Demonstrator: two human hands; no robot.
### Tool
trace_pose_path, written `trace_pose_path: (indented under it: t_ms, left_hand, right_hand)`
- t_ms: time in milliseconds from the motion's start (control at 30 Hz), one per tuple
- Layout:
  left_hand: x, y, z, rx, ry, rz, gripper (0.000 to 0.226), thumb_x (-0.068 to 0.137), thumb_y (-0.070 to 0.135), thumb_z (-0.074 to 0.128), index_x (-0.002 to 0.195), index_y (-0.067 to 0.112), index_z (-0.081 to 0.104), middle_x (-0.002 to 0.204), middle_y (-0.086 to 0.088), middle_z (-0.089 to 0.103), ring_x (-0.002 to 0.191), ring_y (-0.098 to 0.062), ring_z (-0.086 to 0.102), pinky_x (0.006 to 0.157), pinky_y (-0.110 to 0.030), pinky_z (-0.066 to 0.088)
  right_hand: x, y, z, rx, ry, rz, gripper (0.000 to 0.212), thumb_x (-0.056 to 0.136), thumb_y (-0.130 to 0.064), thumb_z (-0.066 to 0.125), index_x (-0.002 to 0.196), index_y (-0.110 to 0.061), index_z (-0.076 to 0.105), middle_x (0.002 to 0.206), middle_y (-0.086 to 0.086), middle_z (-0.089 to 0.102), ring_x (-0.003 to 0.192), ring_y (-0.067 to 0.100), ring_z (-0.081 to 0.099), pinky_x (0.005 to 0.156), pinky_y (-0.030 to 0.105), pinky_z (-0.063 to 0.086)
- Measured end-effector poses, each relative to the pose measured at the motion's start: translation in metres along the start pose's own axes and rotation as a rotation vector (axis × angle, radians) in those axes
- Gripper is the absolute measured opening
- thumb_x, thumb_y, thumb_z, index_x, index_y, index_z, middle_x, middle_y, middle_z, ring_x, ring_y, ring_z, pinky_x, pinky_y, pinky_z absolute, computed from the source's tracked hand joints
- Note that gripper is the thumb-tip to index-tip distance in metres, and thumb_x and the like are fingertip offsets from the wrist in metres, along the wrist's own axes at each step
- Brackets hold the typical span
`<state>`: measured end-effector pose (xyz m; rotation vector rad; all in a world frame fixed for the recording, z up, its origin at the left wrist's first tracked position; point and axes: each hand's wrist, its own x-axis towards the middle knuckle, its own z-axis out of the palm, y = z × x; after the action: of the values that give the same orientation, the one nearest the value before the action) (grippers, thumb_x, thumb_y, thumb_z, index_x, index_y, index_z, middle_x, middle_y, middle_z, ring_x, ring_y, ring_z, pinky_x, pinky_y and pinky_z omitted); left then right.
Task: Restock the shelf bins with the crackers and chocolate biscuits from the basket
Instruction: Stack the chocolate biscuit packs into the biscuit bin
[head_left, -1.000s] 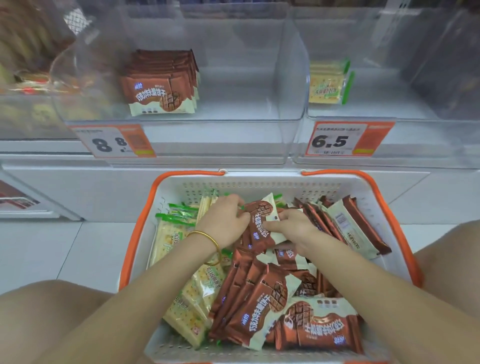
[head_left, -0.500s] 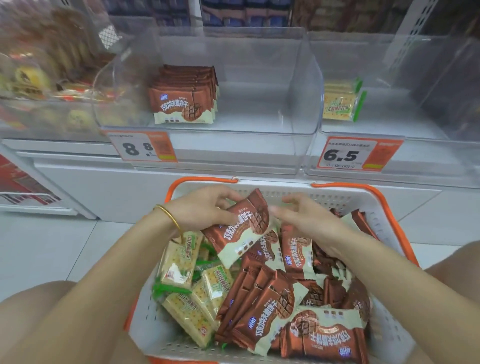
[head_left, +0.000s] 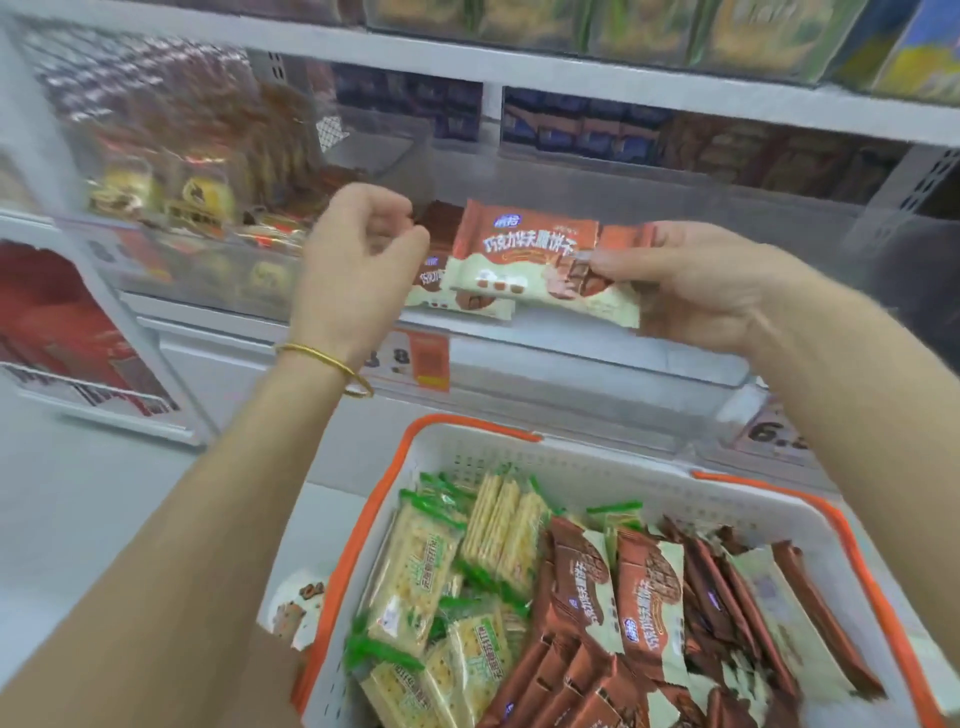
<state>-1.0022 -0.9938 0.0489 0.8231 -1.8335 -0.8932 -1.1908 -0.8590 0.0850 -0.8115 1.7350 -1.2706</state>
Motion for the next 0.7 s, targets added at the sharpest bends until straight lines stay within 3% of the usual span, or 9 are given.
trace_pose_path:
  t_ms: [67, 133, 200, 333, 467, 567, 700]
  left_hand:
    - [-0.002, -0.019, 0.004, 0.263, -0.023, 0.132, 0.03, 0.078, 0.029, 0.05, 0.099, 0.013, 0.064, 0.093, 0.003, 0.061, 0.095, -0.018, 0.057, 0.09, -0.031, 0.044]
    - [-0.005, -0.032, 0.01, 0.48, -0.141, 0.217, 0.039, 0.081, 0.04, 0.042, 0.096, 0.015, 0.067, 0.097, -0.003, 0.065, 0.098, -0.027, 0.057, 0.089, -0.04, 0.044]
    - [-0.009, -0.036, 0.017, 0.62, -0.208, 0.224, 0.047, 0.082, 0.05, 0.032, 0.095, 0.019, 0.066, 0.098, -0.003, 0.065, 0.098, -0.028, 0.056, 0.086, -0.042, 0.044]
    - [-0.016, -0.038, 0.025, 0.72, -0.241, 0.21, 0.058, 0.082, 0.056, 0.021, 0.096, 0.022, 0.067, 0.1, 0.002, 0.064, 0.101, -0.025, 0.053, 0.085, -0.038, 0.036]
    - [-0.015, -0.04, 0.027, 0.751, -0.262, 0.214, 0.063, 0.082, 0.056, 0.017, 0.096, 0.02, 0.067, 0.1, 0.001, 0.065, 0.103, -0.026, 0.053, 0.086, -0.038, 0.032]
    - [-0.016, -0.04, 0.029, 0.752, -0.262, 0.211, 0.063, 0.083, 0.056, 0.015, 0.096, 0.022, 0.067, 0.099, 0.003, 0.065, 0.102, -0.024, 0.053, 0.087, -0.037, 0.03]
    - [-0.015, -0.04, 0.029, 0.75, -0.259, 0.207, 0.065, 0.082, 0.056, 0.012, 0.097, 0.023, 0.067, 0.099, 0.004, 0.064, 0.103, -0.022, 0.052, 0.086, -0.035, 0.028]
  right_hand:
    - [0.034, 0.0, 0.011, -0.095, 0.101, -0.009, 0.027, 0.072, -0.011, 0.078, 0.092, -0.017, 0.061, 0.101, 0.014, 0.069, 0.082, 0.021, 0.059, 0.063, 0.031, 0.047]
    - [0.066, 0.008, 0.028, -0.217, 0.143, -0.032, 0.025, 0.075, -0.008, 0.077, 0.083, -0.018, 0.055, 0.084, 0.008, 0.065, 0.067, 0.017, 0.055, 0.046, 0.022, 0.036]
    - [0.091, 0.018, 0.047, -0.301, 0.152, -0.055, 0.031, 0.077, -0.003, 0.075, 0.078, -0.02, 0.049, 0.075, 0.004, 0.059, 0.061, 0.017, 0.054, 0.04, 0.02, 0.04]
    - [0.127, 0.037, 0.066, -0.479, 0.227, -0.091, 0.032, 0.077, -0.004, 0.076, 0.083, -0.018, 0.047, 0.1, 0.012, 0.061, 0.084, 0.03, 0.063, 0.059, 0.038, 0.056]
    - [0.142, 0.039, 0.071, -0.662, 0.305, -0.083, 0.029, 0.077, -0.013, 0.076, 0.083, -0.015, 0.048, 0.109, 0.011, 0.063, 0.099, 0.03, 0.063, 0.087, 0.041, 0.052]
    - [0.148, 0.042, 0.077, -0.71, 0.326, -0.033, 0.041, 0.077, -0.022, 0.075, 0.11, -0.013, 0.052, 0.114, 0.006, 0.062, 0.104, 0.027, 0.061, 0.09, 0.04, 0.05]
    - [0.157, 0.042, 0.091, -0.679, 0.36, 0.014, 0.052, 0.077, -0.021, 0.077, 0.118, -0.01, 0.048, 0.119, 0.009, 0.058, 0.103, 0.033, 0.062, 0.088, 0.042, 0.051]
